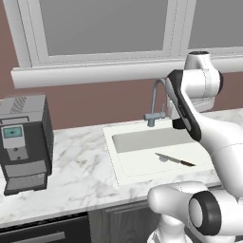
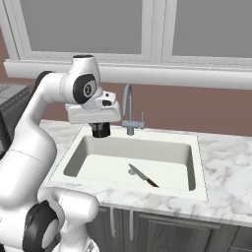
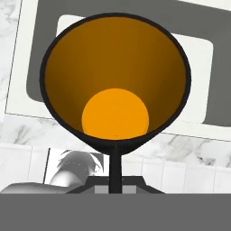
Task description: Pick the mug and mug and place them in the sink. Then turn on the water.
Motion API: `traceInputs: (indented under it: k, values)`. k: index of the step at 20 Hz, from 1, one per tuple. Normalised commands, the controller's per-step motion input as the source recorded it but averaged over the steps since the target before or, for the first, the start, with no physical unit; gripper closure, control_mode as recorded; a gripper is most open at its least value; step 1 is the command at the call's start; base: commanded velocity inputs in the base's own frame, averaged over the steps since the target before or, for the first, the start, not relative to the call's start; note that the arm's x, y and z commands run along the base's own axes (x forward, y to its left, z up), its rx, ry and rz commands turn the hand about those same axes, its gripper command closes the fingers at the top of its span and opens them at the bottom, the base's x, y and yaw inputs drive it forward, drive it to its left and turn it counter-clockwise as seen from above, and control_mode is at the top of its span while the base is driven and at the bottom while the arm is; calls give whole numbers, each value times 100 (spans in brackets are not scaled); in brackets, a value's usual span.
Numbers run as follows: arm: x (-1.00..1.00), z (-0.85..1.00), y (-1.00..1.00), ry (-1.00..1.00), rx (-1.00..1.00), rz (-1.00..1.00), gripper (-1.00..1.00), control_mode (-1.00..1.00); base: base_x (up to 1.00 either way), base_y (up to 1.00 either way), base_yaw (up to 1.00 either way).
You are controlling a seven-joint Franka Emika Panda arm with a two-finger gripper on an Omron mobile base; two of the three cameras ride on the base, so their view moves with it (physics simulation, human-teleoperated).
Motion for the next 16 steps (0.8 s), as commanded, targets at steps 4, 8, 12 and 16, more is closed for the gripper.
traceInputs:
  k: [4, 8, 12, 16]
  values:
    - [3, -8, 9, 0, 0, 0, 100, -100, 0, 0, 0]
    - [12, -27, 32, 0, 0, 0, 100, -100, 0, 0, 0]
    - [22, -37, 48, 0, 0, 0, 100, -100, 0, 0, 0]
    - [27, -34, 38, 0, 0, 0, 100, -100, 0, 0, 0]
